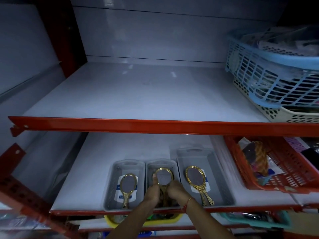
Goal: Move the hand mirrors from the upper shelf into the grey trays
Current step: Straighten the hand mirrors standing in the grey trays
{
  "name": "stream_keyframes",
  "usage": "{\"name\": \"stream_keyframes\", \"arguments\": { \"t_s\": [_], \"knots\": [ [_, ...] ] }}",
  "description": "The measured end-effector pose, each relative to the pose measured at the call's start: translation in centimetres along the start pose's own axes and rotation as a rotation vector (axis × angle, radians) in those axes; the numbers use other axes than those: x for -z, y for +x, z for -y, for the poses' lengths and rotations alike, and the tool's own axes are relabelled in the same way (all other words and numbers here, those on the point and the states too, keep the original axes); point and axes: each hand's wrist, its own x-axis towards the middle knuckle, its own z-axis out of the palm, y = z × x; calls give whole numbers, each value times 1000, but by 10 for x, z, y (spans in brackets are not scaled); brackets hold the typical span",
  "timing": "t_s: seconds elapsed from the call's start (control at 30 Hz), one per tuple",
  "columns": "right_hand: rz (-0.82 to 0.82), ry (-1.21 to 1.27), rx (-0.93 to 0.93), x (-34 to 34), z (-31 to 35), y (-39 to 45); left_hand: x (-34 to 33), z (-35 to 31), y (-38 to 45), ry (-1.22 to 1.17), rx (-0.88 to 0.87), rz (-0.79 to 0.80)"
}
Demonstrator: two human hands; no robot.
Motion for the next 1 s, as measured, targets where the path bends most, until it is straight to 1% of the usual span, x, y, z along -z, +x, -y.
{"name": "stream_keyframes", "arguments": {
  "t_s": [0.1, 0.2, 0.27, 0.37, 0.43, 0.5, 0.6, 0.67, 0.73, 0.83, 0.9, 1.0],
  "knots": [
    [9, 77, -1, -2, -2, -3, 0, -19, -29, 3, -2, 26],
    [26, 122, -10, 0, -4, -4, -1, -9, -12, 25, -27, -34],
    [41, 140, -3, 0, -7, -2, -4, 2, 6, 54, -21, -35],
    [74, 133, 4, 0, -12, 0, -1, -10, -15, 106, -33, -37],
    [67, 86, 29, 3, -16, 3, -1, -22, -35, 159, -80, -62],
    [35, 89, 71, 11, -18, 6, -2, -31, -46, 172, -142, -71],
    [2, 188, 75, 31, -20, 9, -8, -39, -51, 176, -246, -117],
    [-38, 303, 54, 49, -26, 12, -18, -46, -53, 128, -322, -131],
    [-110, 388, 42, 69, -35, 14, -33, -53, -57, 51, -331, -88],
    [-182, 445, -13, 93, -54, 18, -56, -64, -63, -26, -234, 46],
    [-220, 433, -58, 103, -71, 26, -70, -64, -64, 5, -187, 129],
    [-211, 368, -127, 108, -97, 34, -87, -53, -57, 88, -114, 176]
  ]
}}
